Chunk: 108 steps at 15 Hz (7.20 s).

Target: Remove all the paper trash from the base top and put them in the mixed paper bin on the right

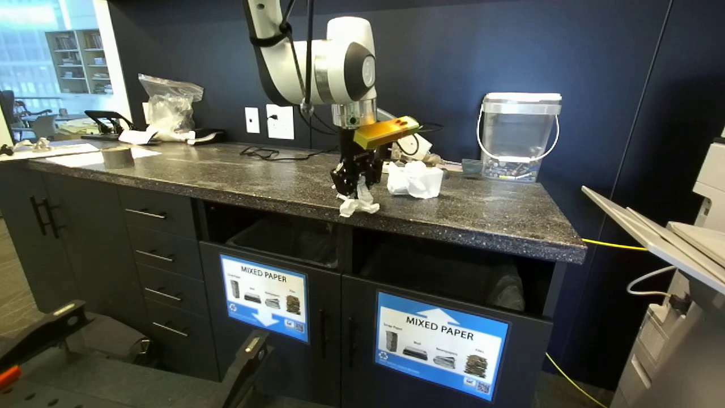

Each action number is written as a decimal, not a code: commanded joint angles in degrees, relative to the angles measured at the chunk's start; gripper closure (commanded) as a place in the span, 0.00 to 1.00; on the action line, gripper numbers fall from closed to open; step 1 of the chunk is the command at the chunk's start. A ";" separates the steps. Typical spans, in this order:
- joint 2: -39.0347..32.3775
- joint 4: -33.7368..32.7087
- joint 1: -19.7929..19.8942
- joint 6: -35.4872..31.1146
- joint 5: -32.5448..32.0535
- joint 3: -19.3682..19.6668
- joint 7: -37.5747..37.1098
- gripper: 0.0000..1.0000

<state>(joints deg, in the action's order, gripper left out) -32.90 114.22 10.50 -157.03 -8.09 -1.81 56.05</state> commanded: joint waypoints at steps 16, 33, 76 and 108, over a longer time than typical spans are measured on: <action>6.52 24.02 5.02 -13.78 1.93 2.53 -15.80 0.96; -20.77 10.29 7.74 -53.04 2.52 3.26 -50.57 0.95; -52.75 -31.31 6.42 -65.22 9.54 0.80 -67.05 0.50; 8.55 20.34 13.30 -9.70 -12.16 -9.09 -40.38 0.00</action>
<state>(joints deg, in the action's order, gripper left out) -34.72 129.20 23.42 -175.34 -24.89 -8.41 8.16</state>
